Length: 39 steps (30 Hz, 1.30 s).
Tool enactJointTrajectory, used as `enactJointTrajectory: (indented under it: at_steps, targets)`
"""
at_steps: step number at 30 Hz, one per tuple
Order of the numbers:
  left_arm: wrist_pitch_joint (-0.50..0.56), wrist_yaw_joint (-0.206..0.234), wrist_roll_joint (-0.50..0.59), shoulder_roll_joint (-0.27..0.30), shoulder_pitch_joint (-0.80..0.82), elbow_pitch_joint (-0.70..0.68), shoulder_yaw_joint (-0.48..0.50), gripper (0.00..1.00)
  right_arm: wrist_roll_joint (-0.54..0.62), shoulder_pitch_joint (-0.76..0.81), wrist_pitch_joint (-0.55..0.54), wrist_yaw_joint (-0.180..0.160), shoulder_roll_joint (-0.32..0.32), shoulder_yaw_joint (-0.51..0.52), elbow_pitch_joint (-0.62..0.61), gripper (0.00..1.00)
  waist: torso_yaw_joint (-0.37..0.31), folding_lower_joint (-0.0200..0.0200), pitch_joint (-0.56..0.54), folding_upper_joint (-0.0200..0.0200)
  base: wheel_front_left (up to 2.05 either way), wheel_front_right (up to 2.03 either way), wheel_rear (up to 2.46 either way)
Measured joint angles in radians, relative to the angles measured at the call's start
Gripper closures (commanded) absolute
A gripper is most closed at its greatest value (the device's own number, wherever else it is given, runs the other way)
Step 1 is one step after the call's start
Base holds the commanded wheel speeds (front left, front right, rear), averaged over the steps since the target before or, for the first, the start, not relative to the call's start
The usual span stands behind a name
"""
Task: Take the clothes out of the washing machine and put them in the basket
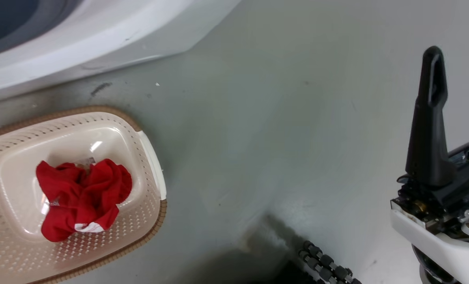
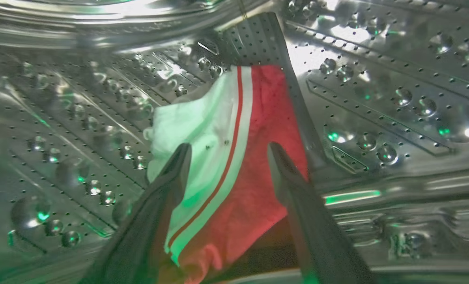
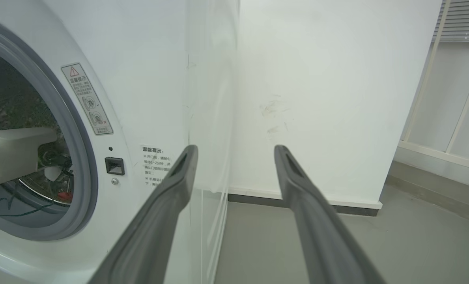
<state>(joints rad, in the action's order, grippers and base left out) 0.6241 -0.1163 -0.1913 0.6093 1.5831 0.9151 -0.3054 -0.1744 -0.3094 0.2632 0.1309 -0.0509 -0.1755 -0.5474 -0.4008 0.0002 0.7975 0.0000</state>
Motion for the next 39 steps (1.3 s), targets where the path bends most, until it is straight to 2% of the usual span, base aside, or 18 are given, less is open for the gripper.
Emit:
enactJointTrajectory:
  at_steps: [8, 14, 19, 20, 28, 29, 30, 31, 39]
  targets:
    - [0.271, -0.012, -0.041, 0.025, 0.132, 0.013, -0.045, 0.00, -0.026, -0.018, 0.000, 0.000, 0.000, 0.003, -0.034, 0.00, -0.033, 0.0000, 0.069, 0.0000, 0.00, 0.00, 0.00]
    - [0.408, -0.013, -0.048, 0.058, 0.168, 0.013, -0.092, 0.00, -0.038, -0.027, 0.000, 0.000, 0.000, 0.005, -0.063, 0.00, -0.055, 0.0000, 0.101, 0.0000, 0.00, 0.00, 0.00]
    - [0.456, -0.013, -0.068, 0.077, 0.174, 0.001, -0.118, 0.00, -0.042, -0.027, 0.000, 0.000, 0.000, 0.007, -0.073, 0.00, -0.064, -0.0001, 0.118, 0.0000, 0.00, 0.00, 0.00]
    - [0.461, -0.013, -0.068, 0.088, 0.174, -0.013, -0.156, 0.00, -0.042, -0.027, 0.000, 0.000, 0.000, 0.011, -0.078, 0.00, -0.063, -0.0001, 0.126, 0.0000, 0.00, 0.00, 0.00]
    - [0.426, -0.013, -0.106, 0.100, 0.171, -0.007, -0.178, 0.00, -0.042, -0.028, 0.000, 0.000, 0.000, 0.018, -0.089, 0.00, -0.056, -0.0001, 0.143, 0.0000, 0.00, 0.00, 0.00]
    - [0.422, -0.013, -0.110, 0.101, 0.171, -0.004, -0.180, 0.09, -0.040, -0.028, 0.000, 0.000, 0.000, 0.018, -0.089, 0.00, -0.056, -0.0001, 0.143, 0.0000, 0.00, 0.00, 0.00]
    - [0.413, -0.013, -0.113, 0.102, 0.171, -0.003, -0.183, 0.70, -0.040, -0.028, 0.000, 0.000, 0.000, 0.018, -0.089, 0.00, -0.056, -0.0001, 0.143, 0.0000, 0.00, 0.00, 0.00]
    - [0.402, -0.013, -0.113, 0.103, 0.172, -0.001, -0.182, 1.00, -0.040, -0.029, 0.000, 0.000, 0.000, 0.018, -0.089, 0.00, -0.056, -0.0001, 0.143, 0.0000, 0.00, 0.00, 0.00]
    - [0.324, -0.013, -0.118, 0.105, 0.194, 0.019, -0.192, 1.00, -0.037, -0.031, 0.000, 0.000, 0.000, 0.010, -0.085, 0.00, -0.060, -0.0001, 0.135, 0.0000, 0.00, 0.00, 0.00]
